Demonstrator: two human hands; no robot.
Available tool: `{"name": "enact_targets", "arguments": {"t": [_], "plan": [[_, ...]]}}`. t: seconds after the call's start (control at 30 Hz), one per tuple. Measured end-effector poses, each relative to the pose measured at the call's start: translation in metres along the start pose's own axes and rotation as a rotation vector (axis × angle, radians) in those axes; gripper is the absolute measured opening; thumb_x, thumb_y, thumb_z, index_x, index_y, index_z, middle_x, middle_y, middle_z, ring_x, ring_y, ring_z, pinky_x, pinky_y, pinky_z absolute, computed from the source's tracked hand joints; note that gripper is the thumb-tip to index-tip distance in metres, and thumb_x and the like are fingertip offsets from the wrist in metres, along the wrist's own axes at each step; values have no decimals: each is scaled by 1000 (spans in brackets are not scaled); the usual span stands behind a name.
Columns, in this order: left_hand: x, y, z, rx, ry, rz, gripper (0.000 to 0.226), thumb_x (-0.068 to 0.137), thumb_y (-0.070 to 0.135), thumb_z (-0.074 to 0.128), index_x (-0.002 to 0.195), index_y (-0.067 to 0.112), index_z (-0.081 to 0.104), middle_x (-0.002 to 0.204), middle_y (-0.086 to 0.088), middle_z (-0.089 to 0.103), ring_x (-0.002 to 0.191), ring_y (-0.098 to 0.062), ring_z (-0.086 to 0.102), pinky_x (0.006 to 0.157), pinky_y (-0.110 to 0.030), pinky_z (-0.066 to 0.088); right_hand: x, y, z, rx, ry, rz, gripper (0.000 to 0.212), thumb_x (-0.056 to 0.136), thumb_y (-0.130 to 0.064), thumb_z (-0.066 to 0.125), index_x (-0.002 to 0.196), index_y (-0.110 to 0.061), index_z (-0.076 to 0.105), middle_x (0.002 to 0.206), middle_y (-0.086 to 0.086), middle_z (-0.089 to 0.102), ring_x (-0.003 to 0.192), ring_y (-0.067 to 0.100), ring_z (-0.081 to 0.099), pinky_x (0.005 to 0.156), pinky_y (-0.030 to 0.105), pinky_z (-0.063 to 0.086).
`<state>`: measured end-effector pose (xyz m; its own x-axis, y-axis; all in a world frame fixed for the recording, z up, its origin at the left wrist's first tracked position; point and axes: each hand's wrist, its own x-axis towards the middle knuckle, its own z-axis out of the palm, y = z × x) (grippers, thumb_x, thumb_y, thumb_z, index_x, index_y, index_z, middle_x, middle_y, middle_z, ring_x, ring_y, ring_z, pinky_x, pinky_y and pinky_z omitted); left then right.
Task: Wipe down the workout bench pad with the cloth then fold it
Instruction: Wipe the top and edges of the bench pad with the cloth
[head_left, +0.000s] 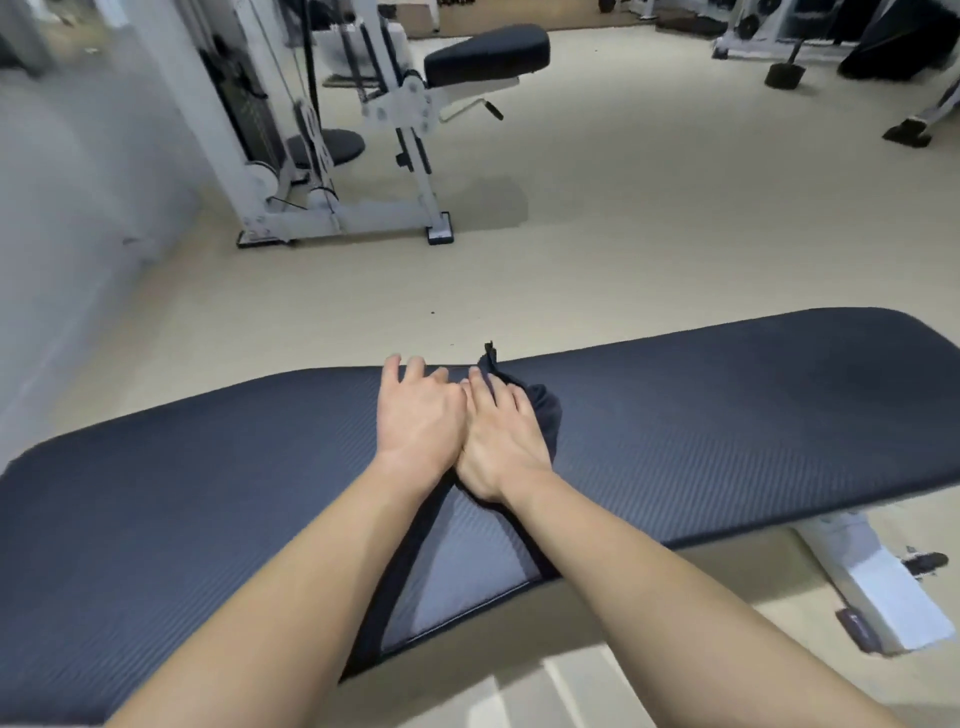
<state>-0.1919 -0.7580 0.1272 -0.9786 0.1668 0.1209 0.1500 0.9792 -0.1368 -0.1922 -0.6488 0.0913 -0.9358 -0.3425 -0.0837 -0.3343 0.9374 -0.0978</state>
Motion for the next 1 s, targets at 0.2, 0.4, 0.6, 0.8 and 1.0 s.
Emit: {"name": "enact_targets", "arguments": {"t": [0.2,0.4,0.6,0.8,1.0], "plan": [[-86,-177,22,117,-29,-303,33,97,29,44,90,27,76,105,7,73,114,-27,56,109,-46,29,36,-191,10,9,-34,-267,72,98,-35,31,160,-5,10,169,12,6,155,28,7,125,45,5],[-198,-268,23,206,-34,-527,24,83,21,57,66,20,74,74,1,72,88,-31,63,86,-42,42,12,-321,27,5,-48,-520,71,96,-34,33,159,-5,17,168,13,13,151,29,16,123,45,10],[-251,-248,13,142,7,-621,25,58,-5,74,47,8,56,45,-9,53,59,-32,55,50,-33,37,-25,-334,33,10,-83,-712,72,96,-34,36,159,-7,16,169,10,9,153,27,11,124,40,5],[-236,-169,6,119,74,-432,13,65,-3,62,57,7,60,51,-7,54,61,-31,51,51,-31,26,-51,-252,33,23,-60,-728,74,94,-35,39,159,-7,18,169,10,11,153,27,10,125,40,4],[-171,-61,8,-4,89,-241,29,77,11,46,81,6,74,66,-2,63,73,-27,55,57,-36,40,-70,-122,21,28,-44,-524,75,94,-39,40,159,-5,21,168,13,13,153,30,13,125,43,9]]}}
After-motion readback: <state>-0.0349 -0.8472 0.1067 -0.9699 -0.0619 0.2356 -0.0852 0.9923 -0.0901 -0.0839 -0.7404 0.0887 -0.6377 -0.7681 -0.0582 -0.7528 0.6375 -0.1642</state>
